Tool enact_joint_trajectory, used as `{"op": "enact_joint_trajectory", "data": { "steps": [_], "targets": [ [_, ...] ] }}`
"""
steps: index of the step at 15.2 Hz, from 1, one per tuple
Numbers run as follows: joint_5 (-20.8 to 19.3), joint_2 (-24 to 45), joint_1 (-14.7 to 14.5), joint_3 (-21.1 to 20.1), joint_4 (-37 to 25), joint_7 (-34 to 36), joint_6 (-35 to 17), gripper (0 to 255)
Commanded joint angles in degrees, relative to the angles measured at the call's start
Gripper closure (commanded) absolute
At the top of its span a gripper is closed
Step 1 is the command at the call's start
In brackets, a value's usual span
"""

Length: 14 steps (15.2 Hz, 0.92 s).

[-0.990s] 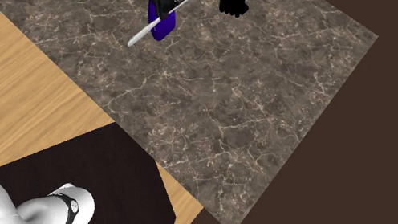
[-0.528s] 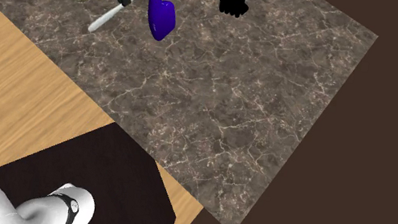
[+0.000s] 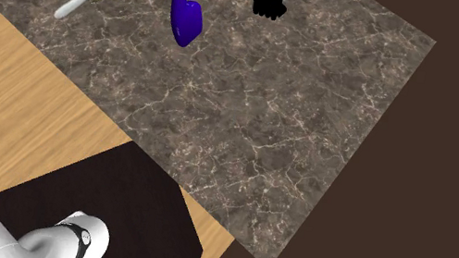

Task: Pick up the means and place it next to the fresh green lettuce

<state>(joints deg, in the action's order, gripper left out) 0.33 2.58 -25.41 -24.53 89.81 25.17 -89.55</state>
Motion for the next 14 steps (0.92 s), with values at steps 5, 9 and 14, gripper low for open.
{"op": "enact_joint_trajectory", "data": {
  "steps": [5, 9, 14],
  "targets": [
    [-0.82, 2.24, -4.75, -4.06, -2.48, 8.89, 0.37, 255],
    [-2.38, 5.38, -8.47, -6.61, -5.88, 15.02, 0.97, 255],
    [-5.54, 11.05, -14.22, -9.32, -12.29, 22.85, 2.5, 255]
  ]
}}
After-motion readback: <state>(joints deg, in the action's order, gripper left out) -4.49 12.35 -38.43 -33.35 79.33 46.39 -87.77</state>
